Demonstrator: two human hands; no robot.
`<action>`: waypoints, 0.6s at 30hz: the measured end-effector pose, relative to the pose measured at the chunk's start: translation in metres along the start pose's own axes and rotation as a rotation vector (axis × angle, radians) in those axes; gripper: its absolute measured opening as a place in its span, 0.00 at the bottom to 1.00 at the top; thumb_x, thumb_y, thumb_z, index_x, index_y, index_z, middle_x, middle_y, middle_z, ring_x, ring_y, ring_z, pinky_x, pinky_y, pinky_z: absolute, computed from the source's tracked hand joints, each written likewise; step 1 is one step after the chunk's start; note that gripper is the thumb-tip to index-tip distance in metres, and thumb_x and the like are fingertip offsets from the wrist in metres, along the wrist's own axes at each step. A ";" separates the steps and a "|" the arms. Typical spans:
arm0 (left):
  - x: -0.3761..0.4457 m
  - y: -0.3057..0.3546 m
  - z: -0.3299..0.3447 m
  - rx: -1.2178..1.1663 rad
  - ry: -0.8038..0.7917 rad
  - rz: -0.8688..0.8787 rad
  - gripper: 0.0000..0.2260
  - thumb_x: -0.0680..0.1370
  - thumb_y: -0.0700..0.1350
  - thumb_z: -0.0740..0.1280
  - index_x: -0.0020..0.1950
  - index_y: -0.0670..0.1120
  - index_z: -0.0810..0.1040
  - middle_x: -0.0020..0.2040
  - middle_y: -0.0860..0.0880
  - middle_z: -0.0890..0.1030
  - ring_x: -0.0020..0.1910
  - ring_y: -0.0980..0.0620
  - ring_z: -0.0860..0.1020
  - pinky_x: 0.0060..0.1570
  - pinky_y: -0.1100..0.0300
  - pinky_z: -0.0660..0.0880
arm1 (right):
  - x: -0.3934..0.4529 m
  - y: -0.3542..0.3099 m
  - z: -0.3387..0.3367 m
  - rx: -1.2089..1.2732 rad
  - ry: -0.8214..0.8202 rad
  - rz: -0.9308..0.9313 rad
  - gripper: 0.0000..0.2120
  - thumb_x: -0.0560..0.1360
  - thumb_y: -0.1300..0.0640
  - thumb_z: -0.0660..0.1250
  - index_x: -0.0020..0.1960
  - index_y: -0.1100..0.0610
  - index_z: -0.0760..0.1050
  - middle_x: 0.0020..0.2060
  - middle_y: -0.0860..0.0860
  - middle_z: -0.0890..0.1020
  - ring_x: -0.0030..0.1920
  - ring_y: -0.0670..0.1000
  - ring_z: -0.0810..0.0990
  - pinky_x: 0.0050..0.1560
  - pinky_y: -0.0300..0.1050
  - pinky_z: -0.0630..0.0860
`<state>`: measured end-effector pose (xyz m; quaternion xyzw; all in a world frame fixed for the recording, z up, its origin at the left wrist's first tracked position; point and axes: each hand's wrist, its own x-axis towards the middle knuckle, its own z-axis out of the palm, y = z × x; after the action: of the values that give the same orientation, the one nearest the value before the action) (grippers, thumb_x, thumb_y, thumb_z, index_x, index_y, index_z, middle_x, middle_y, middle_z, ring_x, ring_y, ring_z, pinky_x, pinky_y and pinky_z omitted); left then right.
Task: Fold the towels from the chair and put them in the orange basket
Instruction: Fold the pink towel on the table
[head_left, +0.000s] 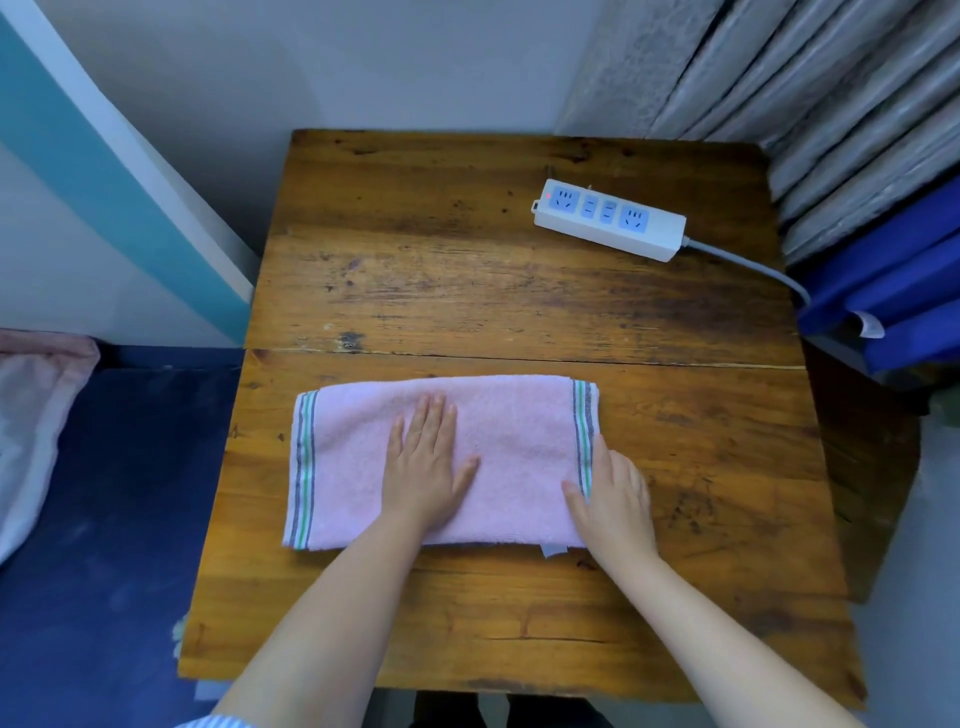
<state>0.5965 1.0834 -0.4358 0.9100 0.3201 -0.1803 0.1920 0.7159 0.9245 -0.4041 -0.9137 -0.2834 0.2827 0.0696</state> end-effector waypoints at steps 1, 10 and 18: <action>-0.001 0.000 0.000 0.005 -0.012 0.001 0.37 0.78 0.61 0.34 0.70 0.38 0.67 0.71 0.42 0.66 0.70 0.45 0.62 0.70 0.60 0.34 | -0.003 -0.002 0.000 0.029 0.003 -0.023 0.31 0.79 0.50 0.56 0.75 0.58 0.47 0.70 0.54 0.64 0.70 0.53 0.61 0.70 0.45 0.60; 0.002 -0.003 0.005 0.056 0.022 -0.036 0.38 0.69 0.63 0.31 0.76 0.45 0.36 0.74 0.51 0.32 0.75 0.53 0.35 0.72 0.54 0.32 | 0.015 -0.033 0.004 0.285 0.022 0.394 0.17 0.76 0.60 0.62 0.64 0.58 0.66 0.55 0.56 0.77 0.56 0.58 0.75 0.59 0.49 0.65; -0.005 -0.021 -0.020 -0.201 -0.045 0.020 0.34 0.78 0.54 0.55 0.76 0.41 0.40 0.77 0.45 0.40 0.76 0.50 0.39 0.73 0.58 0.38 | -0.004 -0.046 -0.037 0.749 -0.020 0.239 0.05 0.71 0.67 0.66 0.41 0.59 0.74 0.37 0.53 0.78 0.40 0.54 0.76 0.41 0.46 0.73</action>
<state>0.5831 1.1053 -0.4207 0.8851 0.3232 -0.1656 0.2912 0.7122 0.9618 -0.3581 -0.8487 -0.0528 0.3817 0.3621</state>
